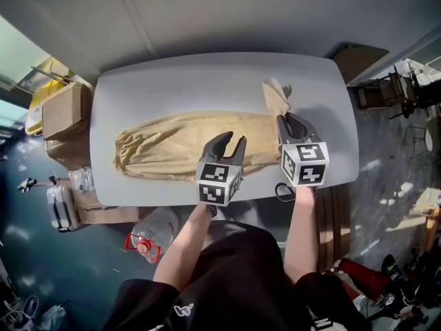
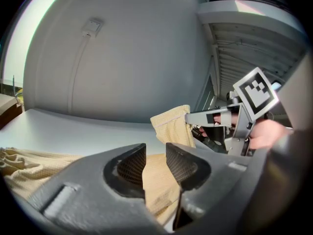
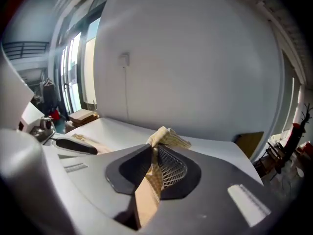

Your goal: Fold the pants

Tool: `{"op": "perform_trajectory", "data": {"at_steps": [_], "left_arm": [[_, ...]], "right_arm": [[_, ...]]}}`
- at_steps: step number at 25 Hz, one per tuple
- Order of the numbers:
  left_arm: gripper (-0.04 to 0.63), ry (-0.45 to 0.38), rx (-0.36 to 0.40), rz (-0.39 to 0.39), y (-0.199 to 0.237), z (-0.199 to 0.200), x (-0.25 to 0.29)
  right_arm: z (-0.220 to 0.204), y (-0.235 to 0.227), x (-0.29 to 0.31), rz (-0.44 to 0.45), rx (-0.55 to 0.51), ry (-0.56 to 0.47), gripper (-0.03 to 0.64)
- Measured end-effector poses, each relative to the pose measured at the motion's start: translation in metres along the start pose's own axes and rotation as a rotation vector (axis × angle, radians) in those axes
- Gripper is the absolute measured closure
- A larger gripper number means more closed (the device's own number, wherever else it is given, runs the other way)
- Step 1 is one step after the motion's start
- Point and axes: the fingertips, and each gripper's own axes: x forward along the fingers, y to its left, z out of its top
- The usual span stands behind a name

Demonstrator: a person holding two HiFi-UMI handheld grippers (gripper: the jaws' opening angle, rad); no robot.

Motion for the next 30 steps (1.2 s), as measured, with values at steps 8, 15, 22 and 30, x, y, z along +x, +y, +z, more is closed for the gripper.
{"op": "perform_trajectory", "data": {"at_steps": [8,15,22,30], "left_arm": [[0.46,0.016,-0.063,0.087,0.04,-0.026,-0.032],[0.46,0.054,-0.11,0.11,0.059,-0.058,-0.047],[0.46,0.088,-0.133,0.116,0.065,-0.078,-0.051],[0.46,0.1,-0.134,0.119,0.073,-0.084,-0.052]], "right_arm": [[-0.058,0.103,0.041,0.185,-0.127,0.162,0.566],[-0.123,0.149,0.051,0.272,-0.121,0.292,0.565],[-0.167,0.171,0.052,0.334,-0.064,0.352,0.558],[-0.18,0.201,0.048,0.505,0.084,0.34,0.398]]}}
